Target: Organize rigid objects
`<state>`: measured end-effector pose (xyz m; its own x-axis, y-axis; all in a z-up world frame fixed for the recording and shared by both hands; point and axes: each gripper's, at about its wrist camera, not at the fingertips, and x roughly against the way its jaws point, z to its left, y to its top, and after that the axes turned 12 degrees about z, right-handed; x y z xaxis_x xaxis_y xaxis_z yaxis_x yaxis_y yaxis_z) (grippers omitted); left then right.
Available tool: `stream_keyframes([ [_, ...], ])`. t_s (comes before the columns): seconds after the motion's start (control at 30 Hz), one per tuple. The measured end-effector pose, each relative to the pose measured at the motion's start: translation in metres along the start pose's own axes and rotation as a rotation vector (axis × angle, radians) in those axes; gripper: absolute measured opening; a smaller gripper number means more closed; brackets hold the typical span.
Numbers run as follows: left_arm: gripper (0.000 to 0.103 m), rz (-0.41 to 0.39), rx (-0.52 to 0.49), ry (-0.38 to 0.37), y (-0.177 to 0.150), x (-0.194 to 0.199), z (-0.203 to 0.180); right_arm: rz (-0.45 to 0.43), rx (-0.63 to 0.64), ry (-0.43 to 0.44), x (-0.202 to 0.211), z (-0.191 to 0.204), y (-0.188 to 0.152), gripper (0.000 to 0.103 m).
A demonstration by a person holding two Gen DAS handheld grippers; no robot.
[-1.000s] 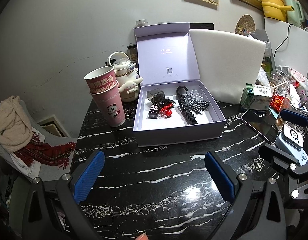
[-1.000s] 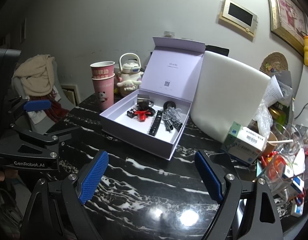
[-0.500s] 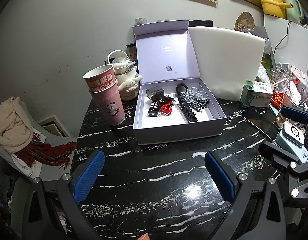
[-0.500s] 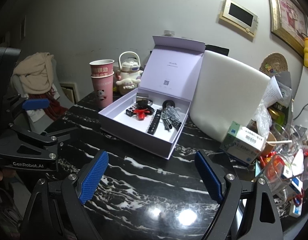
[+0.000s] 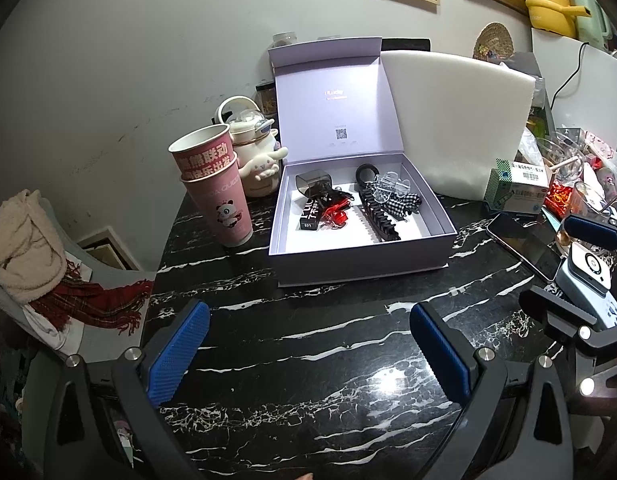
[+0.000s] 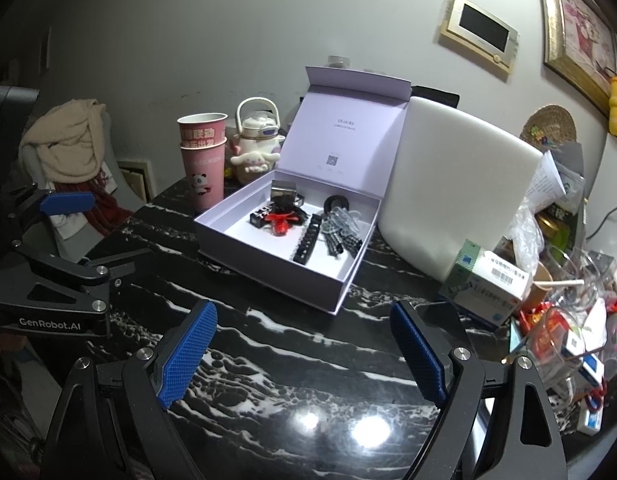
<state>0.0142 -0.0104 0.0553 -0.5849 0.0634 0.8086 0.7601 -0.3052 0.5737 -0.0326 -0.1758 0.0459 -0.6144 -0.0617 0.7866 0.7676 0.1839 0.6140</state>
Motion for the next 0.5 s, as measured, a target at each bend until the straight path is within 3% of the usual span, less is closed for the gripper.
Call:
stream_keyframes([
  [0.5,0.102,0.003,0.011,0.008,-0.0011,-0.0026,0.0018,0.009,0.006,-0.003,-0.0034,-0.0009,0.001,0.091],
])
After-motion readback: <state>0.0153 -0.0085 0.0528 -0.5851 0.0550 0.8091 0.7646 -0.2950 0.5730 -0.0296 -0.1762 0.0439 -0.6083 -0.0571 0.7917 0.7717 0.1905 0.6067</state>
